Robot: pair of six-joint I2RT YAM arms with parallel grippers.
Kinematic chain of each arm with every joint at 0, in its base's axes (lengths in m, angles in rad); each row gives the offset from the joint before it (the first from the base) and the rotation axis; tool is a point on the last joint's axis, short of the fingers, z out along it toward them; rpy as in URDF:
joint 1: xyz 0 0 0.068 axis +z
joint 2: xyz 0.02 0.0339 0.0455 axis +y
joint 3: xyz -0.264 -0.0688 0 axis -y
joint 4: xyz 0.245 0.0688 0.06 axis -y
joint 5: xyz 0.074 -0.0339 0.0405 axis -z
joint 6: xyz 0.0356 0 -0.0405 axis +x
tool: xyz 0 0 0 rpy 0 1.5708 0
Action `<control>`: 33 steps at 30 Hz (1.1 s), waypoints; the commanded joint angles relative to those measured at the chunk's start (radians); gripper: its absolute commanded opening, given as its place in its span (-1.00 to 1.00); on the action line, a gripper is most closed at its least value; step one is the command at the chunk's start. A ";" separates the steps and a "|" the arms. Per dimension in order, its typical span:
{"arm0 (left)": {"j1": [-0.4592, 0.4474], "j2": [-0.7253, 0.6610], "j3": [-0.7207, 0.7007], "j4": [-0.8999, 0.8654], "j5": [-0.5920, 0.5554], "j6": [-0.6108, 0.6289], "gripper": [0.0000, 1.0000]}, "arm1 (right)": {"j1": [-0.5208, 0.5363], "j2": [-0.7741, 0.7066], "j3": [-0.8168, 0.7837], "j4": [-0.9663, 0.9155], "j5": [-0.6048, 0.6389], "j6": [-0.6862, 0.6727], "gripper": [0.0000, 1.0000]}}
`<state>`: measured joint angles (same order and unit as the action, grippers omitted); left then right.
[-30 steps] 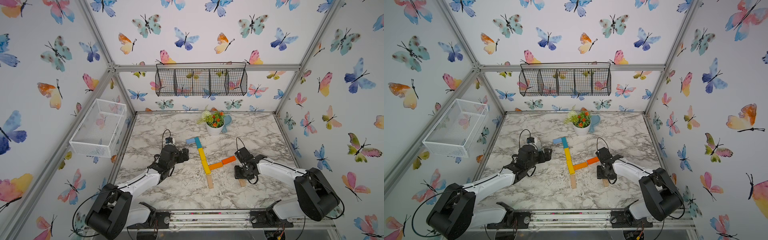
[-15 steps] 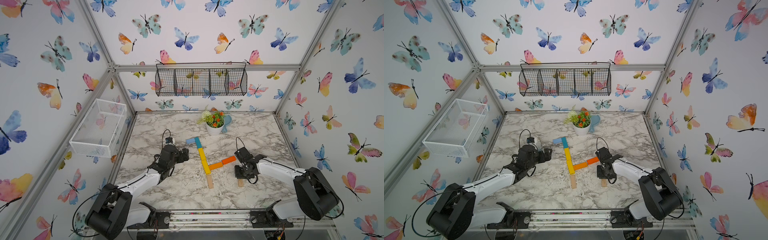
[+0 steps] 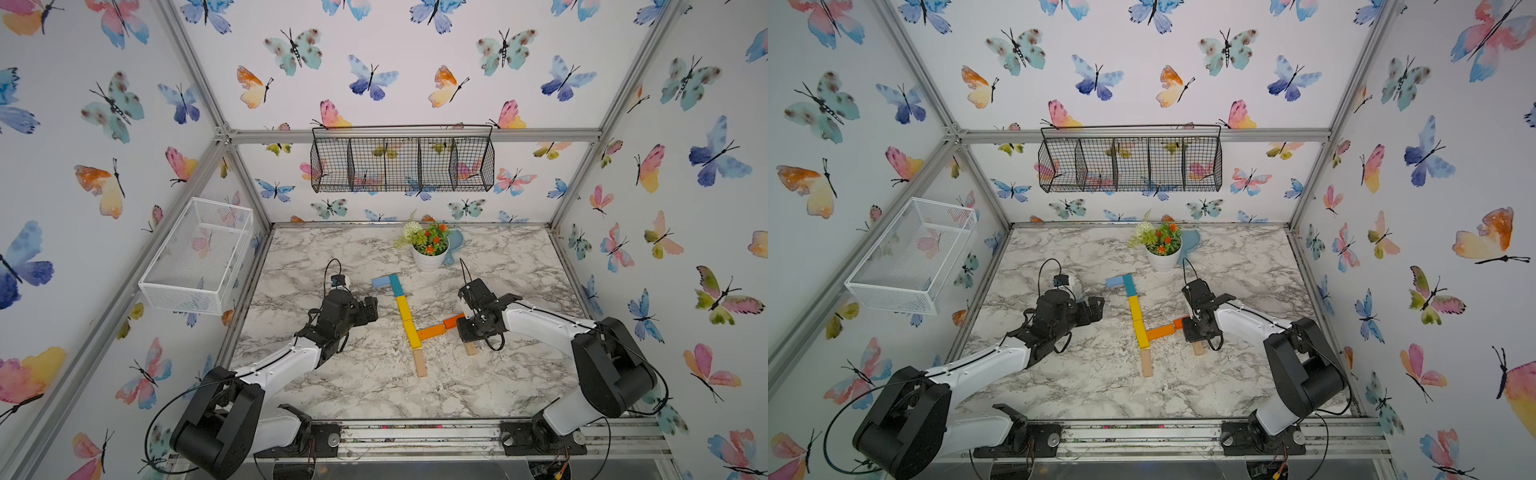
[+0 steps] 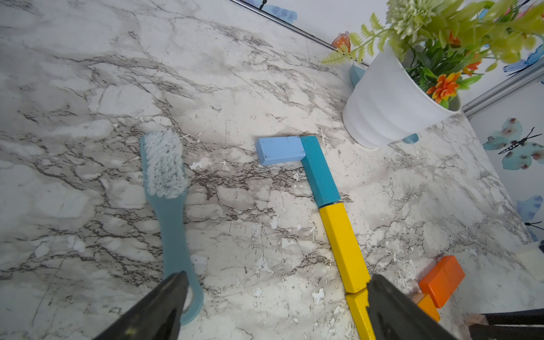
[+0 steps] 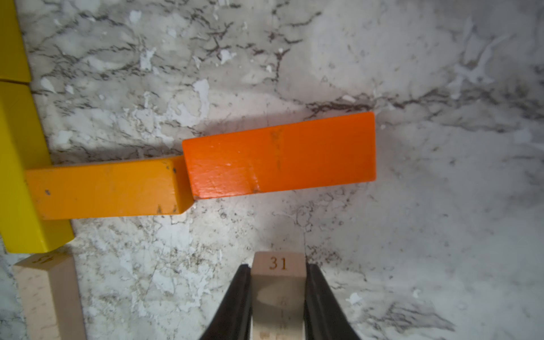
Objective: Assemble a giraffe with building blocks
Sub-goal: Pick up the building block from the center of the board, then place the building block at the center of the board.
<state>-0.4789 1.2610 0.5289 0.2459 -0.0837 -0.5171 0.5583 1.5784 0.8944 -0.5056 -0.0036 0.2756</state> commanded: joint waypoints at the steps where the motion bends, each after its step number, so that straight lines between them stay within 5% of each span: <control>1: 0.000 -0.009 -0.001 0.016 -0.006 0.013 0.97 | 0.008 0.013 0.036 0.019 -0.021 -0.089 -0.70; 24: 0.000 0.000 -0.003 0.024 0.003 0.011 0.97 | 0.008 0.117 0.122 -0.112 0.028 -0.169 -0.64; 27: 0.000 0.001 -0.003 0.025 0.003 0.012 0.97 | 0.008 0.122 0.126 -0.111 0.034 -0.170 -0.48; 29: 0.000 0.001 -0.003 0.024 0.004 0.012 0.97 | 0.008 0.114 0.124 -0.113 0.037 -0.168 -0.11; 33: 0.000 -0.001 -0.005 0.029 0.004 0.012 0.97 | 0.009 0.088 0.121 -0.126 0.013 -0.162 0.17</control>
<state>-0.4789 1.2613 0.5289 0.2523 -0.0826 -0.5167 0.5583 1.6863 0.9966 -0.5964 0.0090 0.1120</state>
